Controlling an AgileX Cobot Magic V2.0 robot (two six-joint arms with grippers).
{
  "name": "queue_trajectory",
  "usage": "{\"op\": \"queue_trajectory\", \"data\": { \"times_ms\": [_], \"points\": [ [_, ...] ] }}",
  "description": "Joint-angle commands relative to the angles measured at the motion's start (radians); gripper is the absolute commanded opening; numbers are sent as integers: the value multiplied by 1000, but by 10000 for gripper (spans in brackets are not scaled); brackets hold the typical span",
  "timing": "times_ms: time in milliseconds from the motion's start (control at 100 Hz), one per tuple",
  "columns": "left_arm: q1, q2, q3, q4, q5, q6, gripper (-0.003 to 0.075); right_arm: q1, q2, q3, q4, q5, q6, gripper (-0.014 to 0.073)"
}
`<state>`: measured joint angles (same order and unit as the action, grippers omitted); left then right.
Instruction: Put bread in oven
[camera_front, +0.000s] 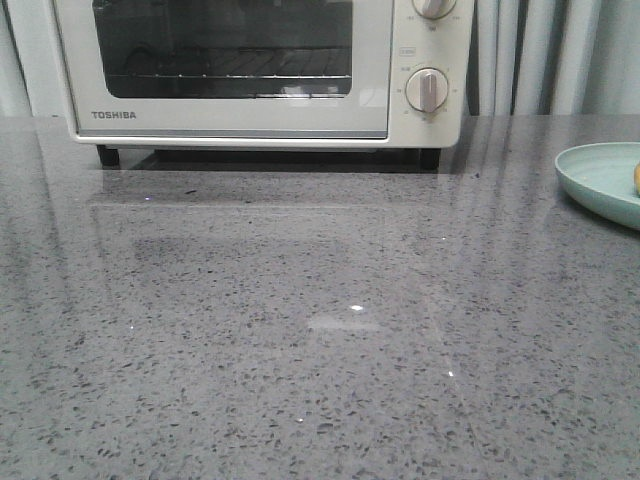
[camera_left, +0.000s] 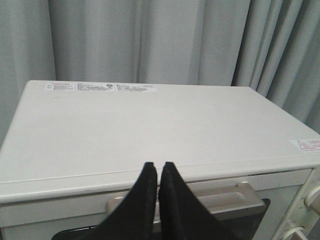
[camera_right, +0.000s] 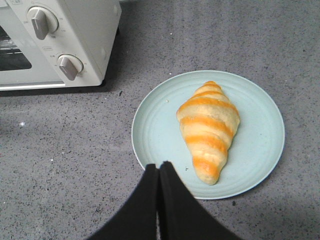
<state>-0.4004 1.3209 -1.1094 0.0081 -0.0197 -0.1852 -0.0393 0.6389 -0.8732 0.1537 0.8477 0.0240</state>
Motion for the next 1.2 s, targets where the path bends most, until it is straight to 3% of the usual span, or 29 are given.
{"op": "queue_trajectory", "data": {
  "times_ms": [0, 830, 1189],
  "points": [
    [-17, -2, -51, -20, -76, -9, -21, -3, 7, -34, 9, -59, 0, -75],
    [-31, 169, -116, -24, -128, -9, -21, -3, 7, -34, 9, -55, 0, -75],
    [-31, 188, -64, -27, -14, -8, -21, -1, 7, -34, 9, -47, 0, -75]
  ]
}}
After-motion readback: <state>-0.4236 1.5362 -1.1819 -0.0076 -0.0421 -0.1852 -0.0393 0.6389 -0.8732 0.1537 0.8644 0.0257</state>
